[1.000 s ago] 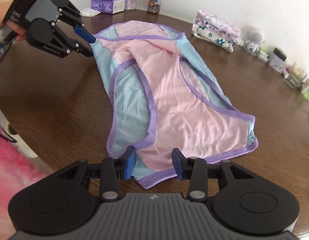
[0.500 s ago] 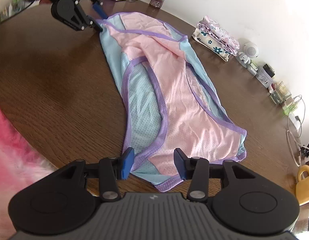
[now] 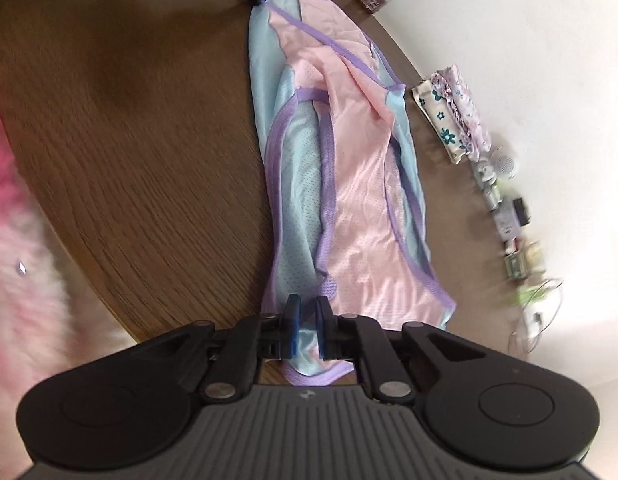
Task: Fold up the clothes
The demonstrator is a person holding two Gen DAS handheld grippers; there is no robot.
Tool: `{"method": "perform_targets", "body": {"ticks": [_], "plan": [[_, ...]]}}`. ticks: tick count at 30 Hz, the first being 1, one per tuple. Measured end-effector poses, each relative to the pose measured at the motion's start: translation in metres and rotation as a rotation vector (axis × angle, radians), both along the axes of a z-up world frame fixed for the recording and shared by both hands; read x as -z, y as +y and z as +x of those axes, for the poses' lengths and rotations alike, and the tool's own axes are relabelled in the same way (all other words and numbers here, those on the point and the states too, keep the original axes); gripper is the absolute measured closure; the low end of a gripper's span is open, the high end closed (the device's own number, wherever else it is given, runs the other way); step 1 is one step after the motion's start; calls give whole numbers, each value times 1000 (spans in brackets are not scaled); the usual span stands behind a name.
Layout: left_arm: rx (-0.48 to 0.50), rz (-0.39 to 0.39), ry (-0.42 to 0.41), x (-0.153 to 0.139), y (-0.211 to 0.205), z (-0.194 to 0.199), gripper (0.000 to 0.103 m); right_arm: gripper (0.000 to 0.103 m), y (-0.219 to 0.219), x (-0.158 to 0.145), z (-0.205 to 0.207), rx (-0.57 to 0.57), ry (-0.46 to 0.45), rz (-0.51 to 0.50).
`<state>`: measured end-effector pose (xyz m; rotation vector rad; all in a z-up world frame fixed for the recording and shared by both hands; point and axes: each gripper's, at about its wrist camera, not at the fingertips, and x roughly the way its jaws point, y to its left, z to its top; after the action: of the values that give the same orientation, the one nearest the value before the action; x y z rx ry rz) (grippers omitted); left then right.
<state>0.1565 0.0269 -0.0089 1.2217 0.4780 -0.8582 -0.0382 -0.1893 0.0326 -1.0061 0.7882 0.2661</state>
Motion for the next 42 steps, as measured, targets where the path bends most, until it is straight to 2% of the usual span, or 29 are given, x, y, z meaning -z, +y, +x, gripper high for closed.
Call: {"method": "perform_targets", "body": {"ticks": [5,12,15,18,24,28,31,35,39,41,42], "plan": [[27,12,-28,2,-4,-21,103,100,-10,12,1,-12,-28,-60],[90,104,-99,9,-28,-78,101,102,-39,38,10,-71,-104,-200],[76,130,-110,12,-44,-105,101,102,-56,48,21,-114,-134,-240],[-11,133,-115,14,-64,-123,101,102,-72,53,34,-189,-161,-244],[-267,80,-71,10,-96,-147,101,102,-108,54,56,-361,-203,-205],[-373,82,-66,8,-114,-159,101,102,-129,59,64,-479,-255,-244],[-424,96,-99,12,-127,-169,101,102,-139,62,65,-535,-283,-256],[-510,75,-97,11,-138,-171,101,102,-149,62,65,-584,-300,-239],[-515,91,-104,11,-143,-172,101,102,-152,63,57,-606,-320,-246],[-511,81,-97,9,-142,-171,100,99,-152,60,50,-597,-325,-238],[-512,71,-94,7,-140,-171,98,91,-153,56,47,-582,-325,-222]]}}
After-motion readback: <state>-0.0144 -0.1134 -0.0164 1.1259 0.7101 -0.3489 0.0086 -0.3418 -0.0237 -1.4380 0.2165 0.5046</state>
